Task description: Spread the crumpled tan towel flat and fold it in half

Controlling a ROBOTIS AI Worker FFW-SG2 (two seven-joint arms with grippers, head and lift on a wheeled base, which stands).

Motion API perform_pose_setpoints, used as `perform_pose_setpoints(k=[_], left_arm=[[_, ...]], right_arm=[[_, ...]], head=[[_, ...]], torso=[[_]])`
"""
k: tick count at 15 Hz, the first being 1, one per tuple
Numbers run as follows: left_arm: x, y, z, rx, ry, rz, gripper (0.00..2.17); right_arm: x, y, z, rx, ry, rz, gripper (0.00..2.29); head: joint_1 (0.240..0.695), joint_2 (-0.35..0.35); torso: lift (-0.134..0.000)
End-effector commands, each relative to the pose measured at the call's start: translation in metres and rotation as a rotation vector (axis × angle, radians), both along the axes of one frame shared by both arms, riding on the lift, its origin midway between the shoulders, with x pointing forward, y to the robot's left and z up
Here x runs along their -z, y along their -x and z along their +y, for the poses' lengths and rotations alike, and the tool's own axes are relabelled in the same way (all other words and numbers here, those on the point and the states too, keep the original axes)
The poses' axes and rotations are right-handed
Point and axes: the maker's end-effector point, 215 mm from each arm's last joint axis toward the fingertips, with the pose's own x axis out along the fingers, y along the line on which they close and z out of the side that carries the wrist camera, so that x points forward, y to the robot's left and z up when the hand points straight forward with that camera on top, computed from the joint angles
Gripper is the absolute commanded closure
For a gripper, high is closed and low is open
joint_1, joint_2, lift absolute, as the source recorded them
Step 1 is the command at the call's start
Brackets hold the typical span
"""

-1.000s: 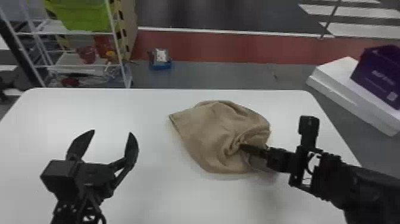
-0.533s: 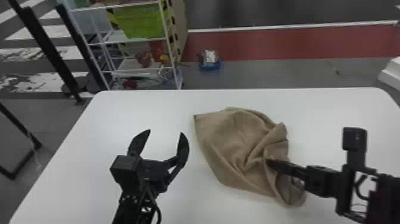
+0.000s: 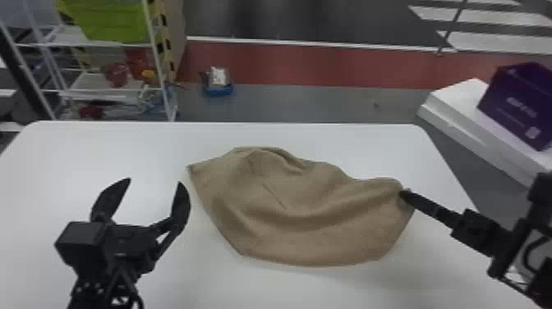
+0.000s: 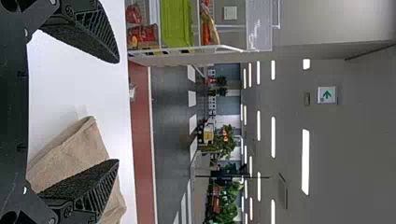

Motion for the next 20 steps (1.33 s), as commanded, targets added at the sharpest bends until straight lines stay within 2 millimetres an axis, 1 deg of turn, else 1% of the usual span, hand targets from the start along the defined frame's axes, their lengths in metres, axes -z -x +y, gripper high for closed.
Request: perform_pose_setpoints(k=[1, 2, 4, 6, 7, 8, 9, 10, 13, 14, 17, 20], left_arm=[[0.000, 0.002, -0.005, 0.005, -0.001, 0.001, 0.14], [0.000, 0.003, -0.005, 0.005, -0.001, 0.002, 0.14], [0.004, 0.004, -0.007, 0.016, -0.001, 0.009, 0.14], [0.005, 0.003, -0.019, 0.047, 0.000, 0.016, 0.14], [0.012, 0.001, -0.025, 0.062, -0.005, 0.042, 0.14], [0.025, -0.001, -0.031, 0.086, -0.006, 0.093, 0.14], [0.027, -0.007, -0.032, 0.093, -0.003, 0.104, 0.14], [0.032, -0.012, -0.035, 0.105, 0.002, 0.125, 0.14], [0.056, -0.034, -0.045, 0.142, 0.060, 0.270, 0.17], [0.055, -0.039, -0.047, 0.146, 0.082, 0.283, 0.21], [0.055, -0.049, -0.057, 0.165, 0.118, 0.318, 0.22], [0.061, -0.052, -0.073, 0.199, 0.129, 0.333, 0.22]], right_arm=[[0.001, -0.003, -0.039, 0.075, 0.016, -0.008, 1.78], [0.014, -0.003, -0.047, 0.086, 0.012, 0.020, 1.78], [0.039, -0.005, -0.052, 0.096, 0.036, 0.048, 1.78], [0.058, -0.012, -0.066, 0.127, 0.128, 0.055, 1.78], [0.058, -0.014, -0.072, 0.140, 0.136, 0.054, 1.78], [0.057, -0.014, -0.078, 0.148, 0.137, 0.054, 1.78], [0.056, -0.014, -0.081, 0.149, 0.142, 0.054, 1.78], [0.057, -0.014, -0.081, 0.150, 0.143, 0.054, 1.78], [0.062, -0.012, -0.075, 0.138, 0.148, 0.061, 1.78], [0.064, -0.011, -0.072, 0.135, 0.149, 0.062, 1.78], [0.070, -0.013, -0.064, 0.119, 0.182, 0.058, 1.78], [0.075, -0.015, -0.055, 0.106, 0.205, 0.058, 1.78]], head=[[0.695, -0.151], [0.695, -0.167], [0.695, -0.200], [0.695, -0.226], [0.695, -0.233], [0.695, -0.243], [0.695, -0.254], [0.695, -0.271], [0.695, -0.283], [0.695, -0.283], [0.695, -0.279], [0.695, -0.278]], torso=[[-0.124], [-0.124], [-0.124], [-0.124], [-0.124], [-0.124], [-0.124], [-0.124], [-0.124], [-0.124], [-0.124], [-0.124]])
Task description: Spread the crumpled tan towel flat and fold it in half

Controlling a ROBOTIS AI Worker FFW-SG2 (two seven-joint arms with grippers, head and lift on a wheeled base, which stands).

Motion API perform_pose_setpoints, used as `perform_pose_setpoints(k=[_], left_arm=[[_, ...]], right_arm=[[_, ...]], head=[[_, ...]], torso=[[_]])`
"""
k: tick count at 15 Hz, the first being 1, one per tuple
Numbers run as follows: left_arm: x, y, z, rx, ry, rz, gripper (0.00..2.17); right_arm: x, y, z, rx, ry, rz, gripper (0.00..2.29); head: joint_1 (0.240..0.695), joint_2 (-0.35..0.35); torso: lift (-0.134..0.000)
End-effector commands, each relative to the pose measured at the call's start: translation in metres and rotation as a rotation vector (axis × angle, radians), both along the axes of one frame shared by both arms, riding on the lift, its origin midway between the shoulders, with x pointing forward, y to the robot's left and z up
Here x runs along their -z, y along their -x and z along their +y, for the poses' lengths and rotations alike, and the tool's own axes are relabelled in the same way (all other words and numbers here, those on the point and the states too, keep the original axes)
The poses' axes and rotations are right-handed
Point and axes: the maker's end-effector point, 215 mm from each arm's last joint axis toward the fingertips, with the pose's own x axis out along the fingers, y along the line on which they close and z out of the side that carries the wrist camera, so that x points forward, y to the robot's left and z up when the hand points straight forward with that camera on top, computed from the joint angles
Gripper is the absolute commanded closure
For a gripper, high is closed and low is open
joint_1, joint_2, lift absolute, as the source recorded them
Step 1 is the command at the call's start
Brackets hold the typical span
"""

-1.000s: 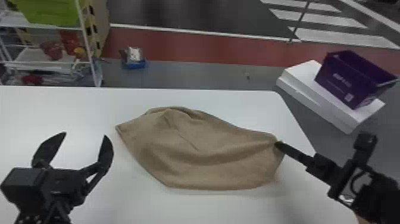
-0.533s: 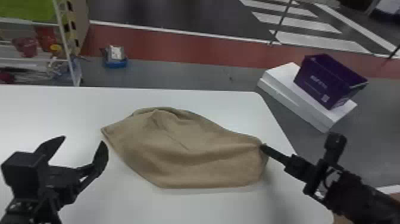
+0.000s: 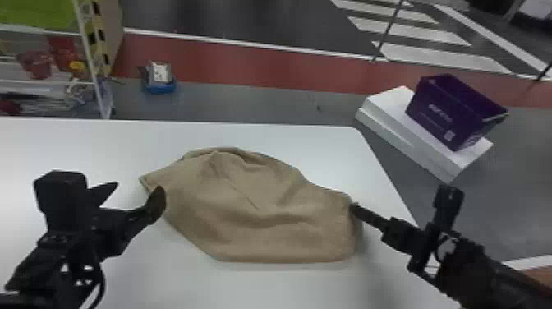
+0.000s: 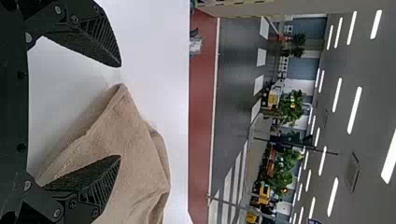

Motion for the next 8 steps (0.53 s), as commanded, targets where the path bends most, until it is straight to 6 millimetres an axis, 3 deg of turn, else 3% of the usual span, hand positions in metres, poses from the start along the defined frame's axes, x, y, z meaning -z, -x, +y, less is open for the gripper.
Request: perform_pose_setpoints(k=[1, 5, 8], left_arm=[[0.003, -0.004, -0.017, 0.030, 0.016, 0.009, 0.22], [0.023, -0.012, -0.029, 0.051, 0.003, 0.042, 0.30], [0.036, -0.017, -0.026, 0.044, -0.023, 0.061, 0.30]], right_arm=[[0.004, -0.001, 0.009, -0.016, 0.019, -0.001, 1.78], [0.008, -0.001, 0.020, -0.028, 0.013, -0.003, 1.78], [0.007, -0.001, 0.022, -0.032, 0.015, -0.010, 1.78]], head=[[0.695, -0.280], [0.695, -0.283], [0.695, -0.283]], torso=[[-0.124], [-0.124], [-0.124]])
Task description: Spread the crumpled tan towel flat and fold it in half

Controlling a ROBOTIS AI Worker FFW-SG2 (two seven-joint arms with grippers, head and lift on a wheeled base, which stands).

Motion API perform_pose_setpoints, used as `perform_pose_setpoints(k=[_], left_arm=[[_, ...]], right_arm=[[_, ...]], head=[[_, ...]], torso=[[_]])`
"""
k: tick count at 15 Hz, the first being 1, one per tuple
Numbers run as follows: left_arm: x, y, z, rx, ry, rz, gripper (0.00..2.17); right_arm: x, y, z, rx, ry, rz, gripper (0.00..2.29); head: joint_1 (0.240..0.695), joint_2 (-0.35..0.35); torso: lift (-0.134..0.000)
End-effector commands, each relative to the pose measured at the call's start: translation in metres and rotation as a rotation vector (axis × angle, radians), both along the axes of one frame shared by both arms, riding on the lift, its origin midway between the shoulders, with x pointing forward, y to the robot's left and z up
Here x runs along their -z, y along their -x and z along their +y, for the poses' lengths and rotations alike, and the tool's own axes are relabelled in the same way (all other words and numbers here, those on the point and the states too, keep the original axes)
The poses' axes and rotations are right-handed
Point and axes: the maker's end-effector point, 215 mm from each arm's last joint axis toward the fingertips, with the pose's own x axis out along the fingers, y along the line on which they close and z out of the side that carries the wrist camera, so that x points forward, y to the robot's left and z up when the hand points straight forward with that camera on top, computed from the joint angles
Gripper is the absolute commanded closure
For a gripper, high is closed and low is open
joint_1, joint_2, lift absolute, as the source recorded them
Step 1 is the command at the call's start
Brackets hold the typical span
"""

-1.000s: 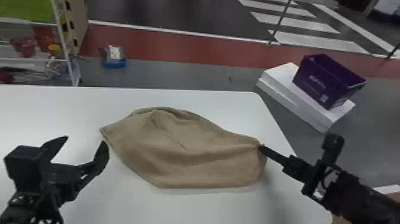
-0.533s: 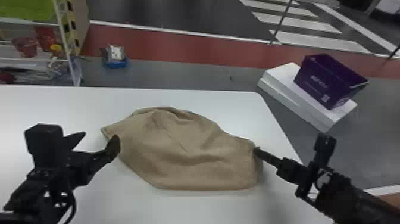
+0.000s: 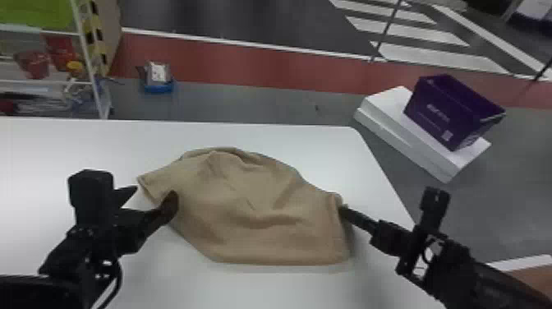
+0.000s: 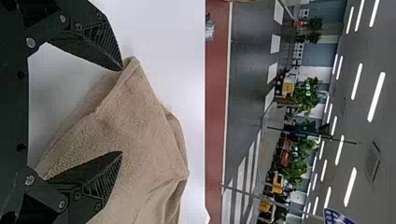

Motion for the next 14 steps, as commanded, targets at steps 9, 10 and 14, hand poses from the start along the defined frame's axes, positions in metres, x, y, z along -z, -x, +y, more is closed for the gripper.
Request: perform_pose_setpoints(k=[9, 10, 14], left_arm=[[0.019, 0.006, -0.003, 0.026, -0.032, 0.057, 0.55], [0.019, 0.006, -0.002, 0.024, -0.034, 0.057, 0.55], [0.020, 0.010, 0.006, 0.004, -0.035, 0.056, 1.60]], right_arm=[[-0.003, -0.001, 0.000, -0.001, 0.003, -0.009, 1.78], [-0.003, -0.001, 0.000, -0.002, 0.003, -0.009, 1.78], [-0.008, -0.003, 0.006, -0.011, -0.003, -0.018, 1.78]], head=[[0.695, -0.284], [0.695, -0.284], [0.695, -0.282]], torso=[[-0.124], [-0.124], [-0.124]])
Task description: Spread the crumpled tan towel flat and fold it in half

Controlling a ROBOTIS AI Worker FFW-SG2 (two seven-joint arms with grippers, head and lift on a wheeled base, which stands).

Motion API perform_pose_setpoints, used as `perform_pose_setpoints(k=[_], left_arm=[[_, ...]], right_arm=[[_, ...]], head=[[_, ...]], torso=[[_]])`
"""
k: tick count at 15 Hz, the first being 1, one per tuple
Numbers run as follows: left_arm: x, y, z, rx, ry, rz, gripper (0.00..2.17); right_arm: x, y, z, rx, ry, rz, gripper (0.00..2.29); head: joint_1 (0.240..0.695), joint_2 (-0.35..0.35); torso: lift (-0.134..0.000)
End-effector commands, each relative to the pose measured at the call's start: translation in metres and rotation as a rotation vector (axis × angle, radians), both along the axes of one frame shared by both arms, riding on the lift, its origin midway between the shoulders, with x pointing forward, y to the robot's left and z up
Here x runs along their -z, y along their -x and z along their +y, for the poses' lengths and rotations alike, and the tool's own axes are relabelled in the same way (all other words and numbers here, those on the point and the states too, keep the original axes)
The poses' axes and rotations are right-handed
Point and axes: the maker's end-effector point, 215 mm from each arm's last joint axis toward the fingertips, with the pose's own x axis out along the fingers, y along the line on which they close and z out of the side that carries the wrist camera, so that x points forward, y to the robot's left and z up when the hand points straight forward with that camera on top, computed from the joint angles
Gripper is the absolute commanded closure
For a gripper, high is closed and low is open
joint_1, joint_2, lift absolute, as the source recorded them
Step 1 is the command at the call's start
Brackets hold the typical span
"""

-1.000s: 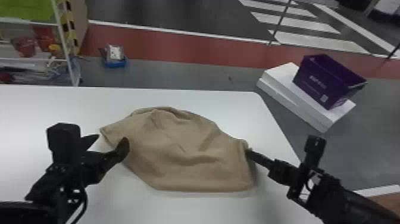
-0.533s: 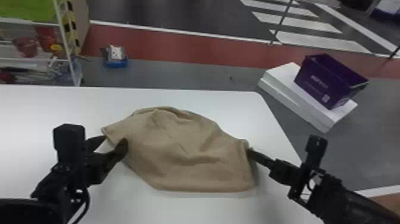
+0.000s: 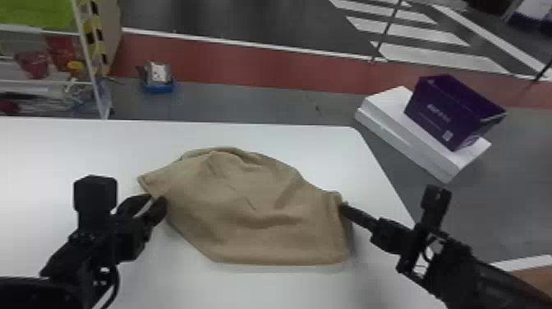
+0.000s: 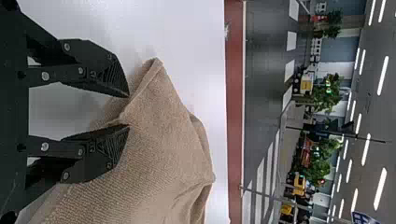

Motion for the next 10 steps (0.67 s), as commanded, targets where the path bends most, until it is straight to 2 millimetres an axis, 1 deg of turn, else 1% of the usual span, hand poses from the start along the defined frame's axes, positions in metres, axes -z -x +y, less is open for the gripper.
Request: perform_pose_setpoints(k=[1, 2, 3, 4, 5, 7, 8, 9, 10], left_arm=[[-0.007, 0.001, 0.001, -0.005, 0.021, -0.019, 1.63], [-0.012, 0.000, 0.003, -0.008, 0.029, -0.038, 1.63], [-0.020, -0.001, 0.007, -0.012, 0.040, -0.054, 1.63], [-0.030, -0.001, 0.012, -0.016, 0.058, -0.071, 1.71], [-0.043, -0.001, 0.017, -0.027, 0.078, -0.091, 1.71], [-0.071, 0.004, 0.034, -0.057, 0.104, -0.146, 1.71], [-0.090, 0.007, 0.043, -0.068, 0.132, -0.181, 1.71], [-0.103, 0.011, 0.050, -0.071, 0.147, -0.204, 1.71], [-0.118, 0.016, 0.056, -0.078, 0.169, -0.225, 1.71]], right_arm=[[-0.005, -0.002, 0.014, -0.024, -0.011, -0.006, 1.78], [-0.009, -0.003, 0.025, -0.044, -0.013, -0.010, 1.78], [-0.016, -0.006, 0.041, -0.069, -0.016, -0.022, 1.78], [-0.024, -0.009, 0.056, -0.092, -0.015, -0.033, 1.78], [-0.038, -0.014, 0.069, -0.107, -0.008, -0.051, 1.78], [-0.074, -0.022, 0.098, -0.161, -0.057, -0.081, 1.78], [-0.090, -0.026, 0.107, -0.179, -0.072, -0.094, 1.78], [-0.107, -0.032, 0.111, -0.186, -0.059, -0.112, 1.78], [-0.129, -0.037, 0.116, -0.200, -0.055, -0.144, 1.78]], head=[[0.695, -0.279], [0.695, -0.272], [0.695, -0.265], [0.695, -0.255], [0.695, -0.243], [0.695, -0.213], [0.695, -0.170], [0.695, -0.150], [0.695, -0.132]], torso=[[-0.124], [-0.124], [-0.124], [-0.124], [-0.124], [-0.124], [-0.124], [-0.124], [-0.124]])
